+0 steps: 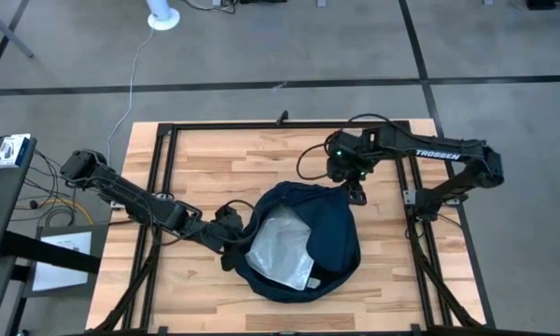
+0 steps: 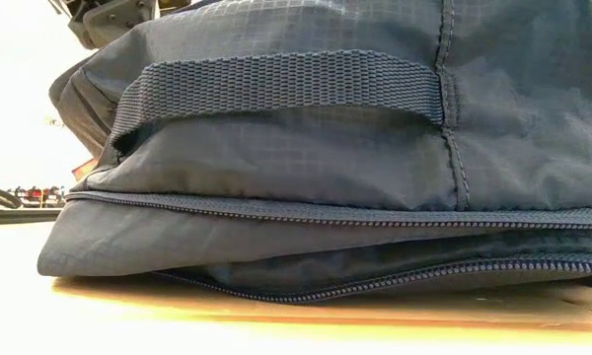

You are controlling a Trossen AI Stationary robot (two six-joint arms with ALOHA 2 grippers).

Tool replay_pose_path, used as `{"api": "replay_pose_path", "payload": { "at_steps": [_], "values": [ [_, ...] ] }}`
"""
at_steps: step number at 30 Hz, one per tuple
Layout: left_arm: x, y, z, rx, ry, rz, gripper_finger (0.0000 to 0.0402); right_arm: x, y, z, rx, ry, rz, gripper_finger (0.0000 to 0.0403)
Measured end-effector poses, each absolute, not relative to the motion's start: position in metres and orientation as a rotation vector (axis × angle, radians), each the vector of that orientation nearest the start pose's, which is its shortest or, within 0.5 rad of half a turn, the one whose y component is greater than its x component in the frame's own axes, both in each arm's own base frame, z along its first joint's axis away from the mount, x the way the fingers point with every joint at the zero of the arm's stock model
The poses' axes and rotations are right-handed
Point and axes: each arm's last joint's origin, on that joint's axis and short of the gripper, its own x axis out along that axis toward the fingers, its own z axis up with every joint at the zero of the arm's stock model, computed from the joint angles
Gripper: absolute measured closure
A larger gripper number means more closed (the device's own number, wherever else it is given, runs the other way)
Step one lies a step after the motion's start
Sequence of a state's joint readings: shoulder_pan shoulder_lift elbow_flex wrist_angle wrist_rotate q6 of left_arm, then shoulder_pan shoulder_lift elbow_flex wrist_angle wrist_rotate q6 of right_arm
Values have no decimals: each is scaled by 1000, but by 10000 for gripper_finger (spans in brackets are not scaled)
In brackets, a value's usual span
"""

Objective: Unpack backpack
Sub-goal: Close the dark blue backpack

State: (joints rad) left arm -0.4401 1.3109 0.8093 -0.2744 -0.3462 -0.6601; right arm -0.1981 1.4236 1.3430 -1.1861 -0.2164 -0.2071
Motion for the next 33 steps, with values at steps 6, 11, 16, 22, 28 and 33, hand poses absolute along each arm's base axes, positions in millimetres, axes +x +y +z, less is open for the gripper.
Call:
{"api": "replay_pose_path", "payload": {
  "at_steps": [6, 11, 16, 22, 28, 33],
  "values": [
    [242, -103, 226, -331, 713, 150, 402, 263, -19, 301, 11, 1317, 293, 308],
    [242, -104, 227, -327, 714, 146, 402, 274, 14, 316, -72, 1205, 384, 390],
    [242, -104, 227, -312, 714, 140, 402, 291, 42, 357, -114, 877, 528, 401],
    [242, -104, 227, -308, 714, 138, 402, 319, 67, 376, -52, 551, 561, 397],
    [242, -105, 227, -311, 713, 137, 402, 341, 77, 363, 47, 546, 547, 339],
    [242, -105, 227, -311, 713, 137, 402, 358, 87, 343, 38, 574, 535, 252]
  ]
}}
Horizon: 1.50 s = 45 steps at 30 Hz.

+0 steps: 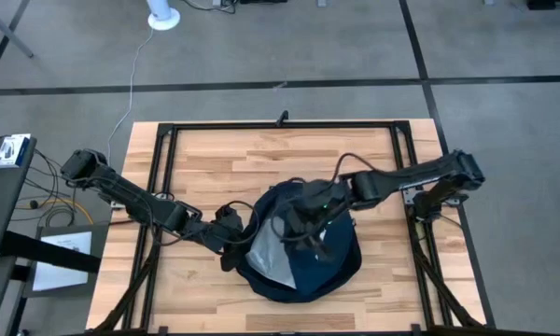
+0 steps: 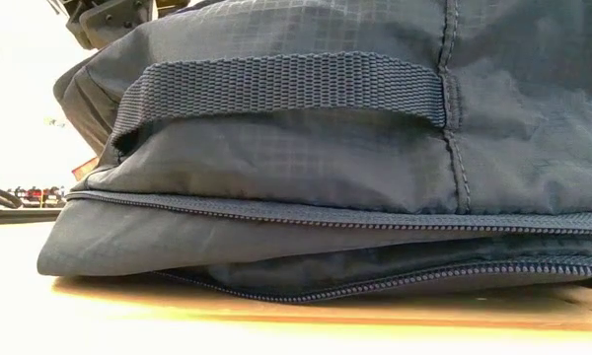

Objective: Unpack backpack
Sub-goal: Close the dark blue backpack

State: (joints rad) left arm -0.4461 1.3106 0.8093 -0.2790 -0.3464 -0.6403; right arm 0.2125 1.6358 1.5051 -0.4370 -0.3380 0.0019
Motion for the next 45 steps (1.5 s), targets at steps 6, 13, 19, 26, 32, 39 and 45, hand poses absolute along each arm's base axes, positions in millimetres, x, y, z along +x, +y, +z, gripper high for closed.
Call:
{"api": "replay_pose_path", "payload": {
  "at_steps": [6, 13, 19, 26, 32, 39, 45],
  "values": [
    [241, -106, 227, -308, 713, 133, 402, 355, 89, 356, 89, 568, 494, 181],
    [241, -106, 227, -292, 715, 127, 402, 334, 91, 401, 208, 489, 474, 169],
    [240, -109, 227, -267, 717, 107, 402, 334, 90, 386, 281, 612, 418, 128],
    [238, -113, 227, -237, 720, 80, 402, 336, 77, 369, 245, 667, 177, 84],
    [235, -118, 227, -229, 723, 60, 402, 333, 72, 363, 6, 712, 201, 89],
    [233, -123, 227, -239, 725, 48, 402, 338, 79, 372, 106, 615, 417, 97],
    [233, -123, 227, -307, 724, 74, 402, 331, 101, 373, 227, 660, 472, 95]
  ]
}}
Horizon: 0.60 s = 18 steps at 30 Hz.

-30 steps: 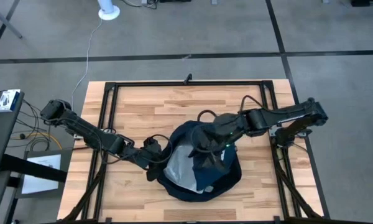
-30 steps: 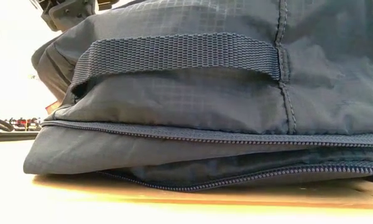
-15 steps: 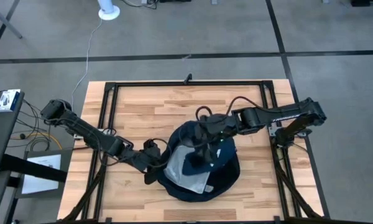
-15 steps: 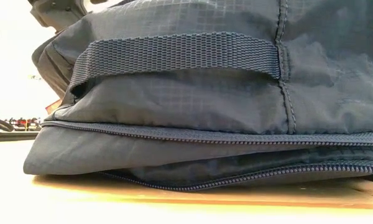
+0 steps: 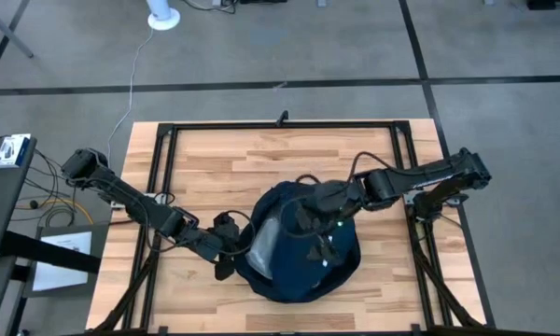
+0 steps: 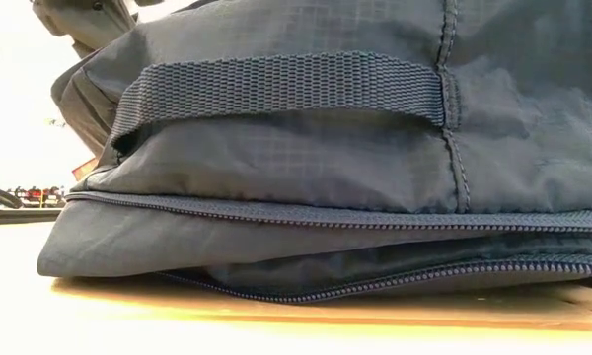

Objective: Unpack backpack
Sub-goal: Close the dark blue backpack

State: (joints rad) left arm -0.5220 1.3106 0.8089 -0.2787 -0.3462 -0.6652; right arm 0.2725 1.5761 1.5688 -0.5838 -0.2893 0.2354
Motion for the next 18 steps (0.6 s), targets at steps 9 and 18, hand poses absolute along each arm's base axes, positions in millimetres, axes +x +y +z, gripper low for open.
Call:
{"api": "replay_pose_path", "payload": {
  "at_steps": [9, 18],
  "values": [
    [233, -123, 227, -374, 720, 103, 402, 286, 114, 339, 233, 1224, 333, 88],
    [248, -145, 317, -299, 383, 108, 402, 247, 163, 341, 25, 1154, 316, 133]
  ]
}}
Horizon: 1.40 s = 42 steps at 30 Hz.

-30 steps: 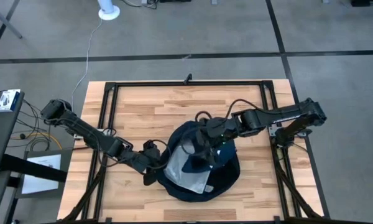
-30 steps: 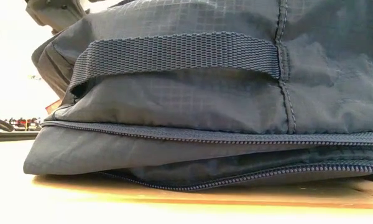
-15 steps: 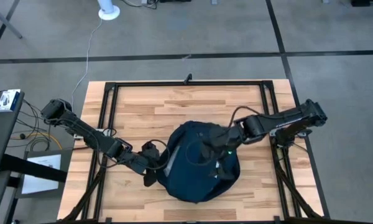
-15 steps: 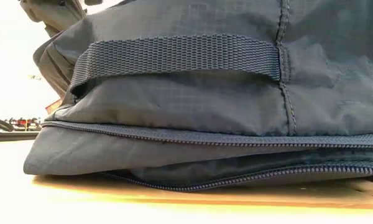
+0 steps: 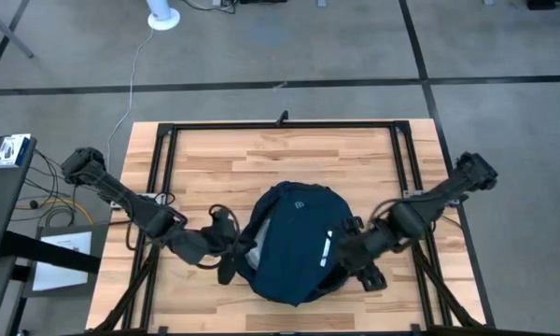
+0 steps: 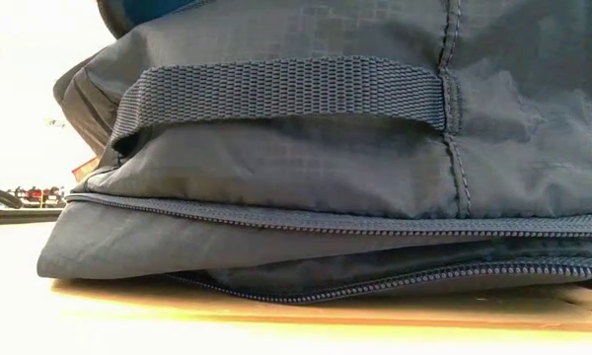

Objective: Unpack backpack
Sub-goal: Close the dark blue backpack

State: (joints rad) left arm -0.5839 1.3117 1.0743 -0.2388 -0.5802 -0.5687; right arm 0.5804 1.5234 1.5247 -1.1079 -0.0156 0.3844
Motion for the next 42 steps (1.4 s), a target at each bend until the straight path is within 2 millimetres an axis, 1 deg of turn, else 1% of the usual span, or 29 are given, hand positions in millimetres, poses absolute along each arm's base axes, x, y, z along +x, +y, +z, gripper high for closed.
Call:
{"api": "replay_pose_path", "payload": {
  "at_steps": [2, 3, 5, 9, 11, 13, 14, 16, 17, 19, 21, 24, 26, 27, 28, 30, 34, 36, 39, 42],
  "values": [
    [253, -147, 323, -278, 354, 90, 402, 240, 168, 336, 44, 1099, 341, 155],
    [255, -149, 322, -267, 351, 79, 402, 236, 171, 331, 56, 1077, 353, 170],
    [262, -153, 314, -247, 380, 68, 402, 228, 172, 318, 90, 1050, 363, 206],
    [272, -158, 288, -239, 481, 99, 402, 211, 167, 286, 189, 1038, 334, 295],
    [269, -163, 281, -327, 569, 59, 402, 200, 167, 275, 239, 1045, 325, 339],
    [258, -173, 274, -440, 714, -18, 402, 185, 166, 267, 274, 1075, 313, 378],
    [251, -180, 271, -477, 774, -41, 402, 177, 167, 264, 285, 1087, 319, 390],
    [237, -193, 267, -518, 844, -46, 402, 163, 169, 259, 306, 1114, 327, 396],
    [233, -200, 264, -537, 859, -48, 402, 157, 169, 255, 319, 1134, 322, 396],
    [234, -212, 254, -592, 872, -42, 402, 149, 171, 243, 320, 1180, 302, 396],
    [242, -221, 242, -635, 861, -47, 402, 145, 171, 234, 314, 1203, 289, 400],
    [265, -236, 228, -685, 786, -141, 402, 149, 170, 229, 307, 1180, 298, 401],
    [278, -243, 207, -687, 796, -168, 402, 154, 167, 226, 282, 1152, 295, 402],
    [282, -245, 195, -685, 813, -152, 402, 157, 166, 226, 277, 1133, 299, 402],
    [285, -246, 185, -687, 833, -133, 402, 160, 165, 226, 276, 1117, 306, 402],
    [288, -249, 171, -714, 850, -94, 402, 163, 164, 227, 280, 1102, 309, 402],
    [294, -250, 145, -701, 802, 53, 402, 163, 163, 226, 263, 1102, 314, 402],
    [296, -247, 139, -685, 765, 112, 402, 163, 163, 226, 258, 1102, 318, 402],
    [299, -235, 136, -644, 723, 246, 402, 160, 165, 226, 255, 1113, 323, 403],
    [296, -216, 130, -558, 699, 452, 402, 157, 167, 226, 248, 1120, 334, 403]
  ]
}}
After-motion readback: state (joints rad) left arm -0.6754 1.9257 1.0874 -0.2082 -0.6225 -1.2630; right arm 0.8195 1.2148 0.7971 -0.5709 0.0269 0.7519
